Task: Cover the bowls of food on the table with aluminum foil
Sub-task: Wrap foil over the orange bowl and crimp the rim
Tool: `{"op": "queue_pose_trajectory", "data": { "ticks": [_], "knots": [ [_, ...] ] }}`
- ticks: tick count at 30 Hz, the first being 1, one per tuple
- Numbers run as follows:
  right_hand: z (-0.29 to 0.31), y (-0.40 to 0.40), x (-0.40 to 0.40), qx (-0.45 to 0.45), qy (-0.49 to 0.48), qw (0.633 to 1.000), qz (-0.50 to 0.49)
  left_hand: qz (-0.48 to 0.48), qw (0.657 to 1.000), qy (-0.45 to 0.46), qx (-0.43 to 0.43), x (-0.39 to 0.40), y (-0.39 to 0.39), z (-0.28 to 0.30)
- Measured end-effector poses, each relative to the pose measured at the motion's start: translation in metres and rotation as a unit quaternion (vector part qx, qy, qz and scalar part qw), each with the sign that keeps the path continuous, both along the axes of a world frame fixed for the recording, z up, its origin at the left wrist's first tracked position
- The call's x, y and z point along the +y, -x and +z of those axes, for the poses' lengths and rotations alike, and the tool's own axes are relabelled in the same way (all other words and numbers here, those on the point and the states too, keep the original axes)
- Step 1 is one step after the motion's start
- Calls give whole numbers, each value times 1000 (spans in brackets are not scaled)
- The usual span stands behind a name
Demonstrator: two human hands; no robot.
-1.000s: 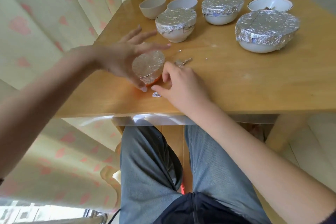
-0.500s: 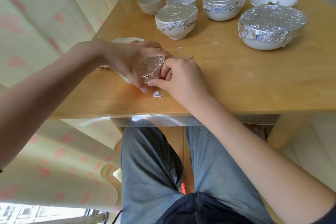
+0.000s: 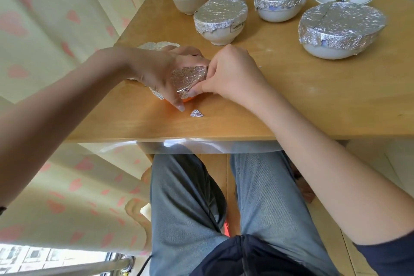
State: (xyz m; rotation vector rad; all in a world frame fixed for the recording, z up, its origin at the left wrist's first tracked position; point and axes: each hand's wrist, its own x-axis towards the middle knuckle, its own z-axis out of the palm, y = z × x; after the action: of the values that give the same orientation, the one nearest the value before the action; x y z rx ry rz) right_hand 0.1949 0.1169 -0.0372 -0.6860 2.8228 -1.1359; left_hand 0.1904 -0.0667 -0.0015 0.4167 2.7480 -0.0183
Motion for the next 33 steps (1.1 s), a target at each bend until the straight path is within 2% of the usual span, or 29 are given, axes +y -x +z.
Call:
{"op": "queue_pose_trajectory", "data": {
  "ticks": [3,9,13,18,21,26,33],
  "knots": [
    [-3,5,-3,-21,43,999,16,-25,1000,-5,6,8,-6,5],
    [-15,1,2,-26,118,990,77,-8,999,-37,-39,9,-11,9],
    [-18,-8,6,-14,110,985,130,-14,998,-46,-40,8,-12,8],
    [-23,-11,0,8,175,981,85,-16,999,-31,-39,8,-11,8],
    [-25,-8,-3,19,175,982,75,-14,999,-31,-41,8,-11,7],
    [-19,3,-5,-16,166,984,69,-15,998,-28,-58,9,-13,9],
    [-29,3,6,-9,174,976,133,-16,998,-17,-62,7,-14,9]
  ]
}}
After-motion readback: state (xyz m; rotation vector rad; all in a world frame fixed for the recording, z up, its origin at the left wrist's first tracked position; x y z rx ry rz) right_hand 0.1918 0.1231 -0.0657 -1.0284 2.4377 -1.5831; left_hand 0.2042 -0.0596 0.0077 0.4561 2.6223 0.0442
